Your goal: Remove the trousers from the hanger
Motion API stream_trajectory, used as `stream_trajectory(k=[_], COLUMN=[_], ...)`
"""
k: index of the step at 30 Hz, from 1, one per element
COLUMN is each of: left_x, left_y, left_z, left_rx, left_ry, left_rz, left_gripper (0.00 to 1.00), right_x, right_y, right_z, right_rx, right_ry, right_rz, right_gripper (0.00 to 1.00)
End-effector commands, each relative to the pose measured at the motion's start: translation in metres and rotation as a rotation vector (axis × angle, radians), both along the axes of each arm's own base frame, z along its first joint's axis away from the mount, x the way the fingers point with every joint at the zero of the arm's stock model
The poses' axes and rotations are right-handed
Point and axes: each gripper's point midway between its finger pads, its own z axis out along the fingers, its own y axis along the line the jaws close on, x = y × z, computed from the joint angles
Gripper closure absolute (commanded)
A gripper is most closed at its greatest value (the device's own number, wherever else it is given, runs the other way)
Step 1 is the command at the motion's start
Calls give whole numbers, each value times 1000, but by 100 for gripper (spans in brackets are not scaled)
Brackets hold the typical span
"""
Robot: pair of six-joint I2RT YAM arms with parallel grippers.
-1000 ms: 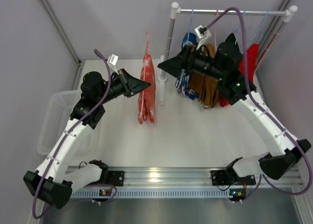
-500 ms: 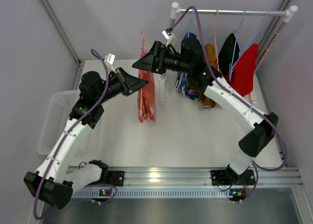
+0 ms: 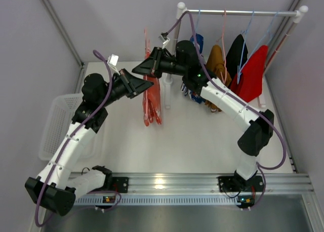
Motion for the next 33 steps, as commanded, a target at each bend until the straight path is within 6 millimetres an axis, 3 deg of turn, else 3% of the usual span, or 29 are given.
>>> stream_trajectory(k=[1,2,3,4,6,7,9,10,12,14,20,25,33], left_x=[-11,-7,-6,-3,7,12,18,21,17,11,-33,-23,-26], left_y=[6,10,13,18,41,54,85,98,122,134,94,98,70], left_z=[75,73,67,63,55,39,34,18,12,-7,-49,-63,-79], left_rx=[-69,-46,-21,3,82,161,239,327,395,491,501,564,568], left_ry=[-300,-313,-293,-289,-301,-276,-282,-285,-311,-364,-581,-608,-704], left_rz=[13,41,63,95,236,296,464,509,615,640,341,360,243], left_gripper=[100,98,88,54,28,3,1,1,1,1,1,1,1], right_x=[-13,-13,-11,-10,-9,-12,-10,-12,-14,-18,-21,-23,-22], right_y=[-4,-6,-10,-12,-21,-26,-33,-35,-40,-44,-50,-52,-54], right_z=[66,72,78,82,98,110,118,123,133,143,150,161,175], right_rx=[147,157,166,176,199,216,228,236,250,271,283,321,347], right_ry=[-110,-115,-122,-124,-150,-171,-185,-193,-211,-230,-231,-249,-279], right_rz=[21,15,5,-2,-16,-22,-40,-41,-45,-41,-46,-46,-60], right_gripper=[100,100,100,100,100,100,100,100,100,100,100,100,100])
